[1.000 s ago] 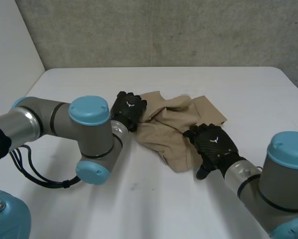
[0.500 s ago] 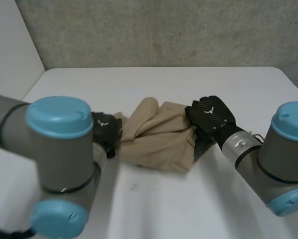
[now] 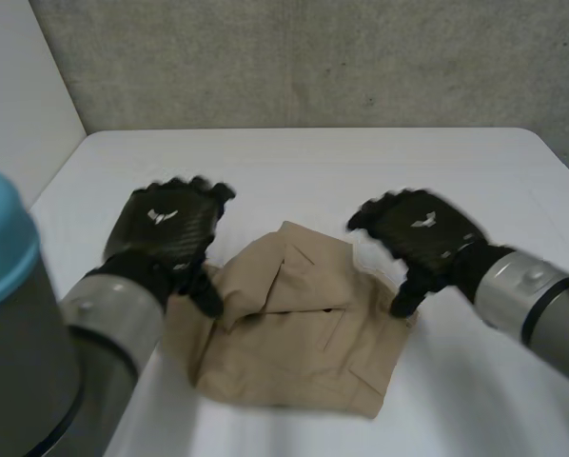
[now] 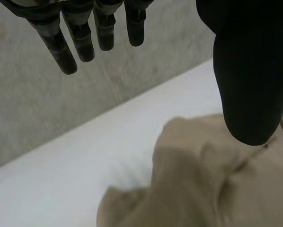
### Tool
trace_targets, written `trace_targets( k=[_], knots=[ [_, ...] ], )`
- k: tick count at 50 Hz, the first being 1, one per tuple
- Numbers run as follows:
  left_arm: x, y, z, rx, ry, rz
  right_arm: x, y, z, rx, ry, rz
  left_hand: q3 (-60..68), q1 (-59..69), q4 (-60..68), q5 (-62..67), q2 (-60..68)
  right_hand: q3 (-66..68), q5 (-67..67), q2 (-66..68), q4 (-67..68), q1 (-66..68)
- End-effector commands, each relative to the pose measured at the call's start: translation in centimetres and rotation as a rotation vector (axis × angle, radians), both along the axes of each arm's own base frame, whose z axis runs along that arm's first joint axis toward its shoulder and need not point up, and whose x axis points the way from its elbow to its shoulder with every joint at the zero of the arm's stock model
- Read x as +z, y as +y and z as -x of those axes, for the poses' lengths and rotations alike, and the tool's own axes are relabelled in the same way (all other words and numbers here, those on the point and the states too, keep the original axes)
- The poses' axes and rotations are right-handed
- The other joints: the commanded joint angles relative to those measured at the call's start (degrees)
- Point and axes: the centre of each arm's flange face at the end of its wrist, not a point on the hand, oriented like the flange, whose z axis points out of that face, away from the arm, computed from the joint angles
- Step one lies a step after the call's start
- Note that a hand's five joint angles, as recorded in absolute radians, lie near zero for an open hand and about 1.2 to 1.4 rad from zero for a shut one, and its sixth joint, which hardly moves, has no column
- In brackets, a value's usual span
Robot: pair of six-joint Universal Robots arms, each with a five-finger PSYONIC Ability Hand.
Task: Fold the shorts.
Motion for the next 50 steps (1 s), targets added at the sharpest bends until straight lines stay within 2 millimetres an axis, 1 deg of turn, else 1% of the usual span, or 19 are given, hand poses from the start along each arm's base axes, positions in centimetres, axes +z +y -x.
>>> trace_targets(
  k=[1, 2, 5, 6, 9, 10, 14, 18, 21, 23, 25, 26, 28, 32, 37, 43, 44, 46, 50],
  knots=[
    [-2.6, -2.1, 6.1, -0.17, -0.072, 0.113, 1.4, -3.1, 3.6, -0.283, -0.185, -0.111, -0.12, 0.94, 0.49, -0.45, 0.33, -1.68, -2.35, -2.72, -2.78, -1.05],
    [-3.6, -2.2, 7.4, -0.2, -0.106, 0.117, 1.1, -3.2, 3.8, -0.294, -0.188, -0.126, -0.12, 0.94, 0.49, -0.45, 0.33, -2.18, -2.85, -3.22, -3.28, -1.56],
    [-5.0, -2.3, 9.2, -0.24, -0.156, 0.126, 0.5, -3.2, 3.9, -0.303, -0.178, -0.141, 0.05, 1.1, 0.66, -0.29, 0.49, -2.52, -3.19, -3.56, -3.62, -1.9],
    [-6.2, -2.2, 10.4, -0.267, -0.189, 0.132, 0.0, -3.2, 3.9, -0.305, -0.17, -0.155, 0.05, 1.1, 0.66, -0.29, 0.49, -2.52, -3.19, -3.56, -3.62, -1.9],
    [-7.7, -2.7, 11.9, -0.291, -0.24, 0.147, -1.2, -3.4, 3.9, -0.309, -0.153, -0.194, 0.22, 1.27, 0.83, -0.12, 0.66, -2.52, -3.19, -3.56, -3.62, -1.9],
    [-9.0, -3.3, 12.5, -0.3, -0.283, 0.151, -1.5, -3.4, 3.9, -0.31, -0.149, -0.204, 0.88, 1.94, 1.49, 0.55, 1.33, -2.52, -3.19, -3.56, -3.62, -1.9],
    [-10.9, -4.5, 13.9, -0.304, -0.351, 0.186, -2.7, -3.4, 3.8, -0.309, -0.136, -0.239, 3.56, 4.62, 4.17, 3.23, 4.01, -2.02, -2.69, -3.06, -3.12, -1.39],
    [-11.3, -5.4, 14.6, -0.306, -0.382, 0.222, -3.6, -3.3, 3.7, -0.305, -0.125, -0.258, 13.64, 14.69, 14.24, 13.3, 14.08, -1.68, -2.35, -2.72, -2.78, -1.06],
    [-11.7, -6.0, 14.8, -0.305, -0.392, 0.229, -4.0, -3.4, 3.7, -0.303, -0.117, -0.259, 15.52, 16.57, 16.13, 15.18, 15.96, -1.51, -2.18, -2.55, -2.61, -0.89],
    [-12.3, -6.9, 14.6, -0.291, -0.409, 0.22, -4.1, -3.5, 3.7, -0.303, -0.112, -0.257, 24.56, 25.61, 25.17, 24.23, 25.01, -1.51, -2.18, -2.55, -2.61, -0.89],
    [-12.4, -7.4, 14.4, -0.282, -0.419, 0.213, -4.1, -3.7, 3.7, -0.302, -0.107, -0.244, 38.49, 39.55, 39.1, 38.16, 38.94, -1.68, -2.35, -2.72, -2.78, -1.05],
    [-12.3, -7.8, 14.2, -0.27, -0.426, 0.206, -4.1, -3.8, 3.7, -0.302, -0.108, -0.239, 55.56, 56.61, 56.17, 55.22, 56.0, -1.85, -2.52, -2.88, -2.95, -1.22],
    [-12.0, -8.0, 14.0, -0.259, -0.431, 0.202, -4.0, -4.1, 3.8, -0.304, -0.107, -0.231, 67.6, 68.65, 68.21, 67.27, 68.05, -2.02, -2.68, -3.05, -3.12, -1.39],
    [-11.2, -7.8, 13.7, -0.225, -0.432, 0.209, -4.2, -5.2, 4.0, -0.344, -0.1, -0.226, 67.65, 68.7, 68.26, 67.31, 68.09, -4.36, -5.03, -5.4, -5.46, -3.73],
    [-6.6, -7.5, 12.6, -0.161, -0.385, 0.263, -4.5, -6.6, 3.9, -0.396, -0.097, -0.237, 67.65, 68.7, 68.26, 67.31, 68.09, -5.3, -5.96, -6.33, -6.4, -4.67],
    [-3.5, -6.8, 11.0, -0.136, -0.358, 0.29, -4.6, -7.8, 3.8, -0.445, -0.127, -0.298, 67.65, 68.7, 68.26, 67.31, 68.09, -5.3, -5.96, -6.33, -6.4, -4.67],
    [-2.7, -6.6, 10.4, -0.127, -0.35, 0.296, -4.4, -7.9, 3.5, -0.444, -0.138, -0.322, 67.65, 68.7, 68.26, 67.31, 68.09, -5.3, -5.96, -6.33, -6.4, -4.67],
    [-2.0, -6.4, 9.8, -0.119, -0.344, 0.298, -4.4, -7.8, 3.1, -0.441, -0.144, -0.342, 67.65, 68.7, 68.26, 67.31, 68.09, -5.3, -5.96, -6.33, -6.4, -4.67],
    [-0.2, -5.8, 8.2, -0.104, -0.325, 0.315, -4.5, -7.5, 1.5, -0.404, -0.169, -0.386, 67.65, 68.7, 68.26, 67.31, 68.09, -5.3, -5.96, -6.33, -6.4, -4.67]
  ],
)
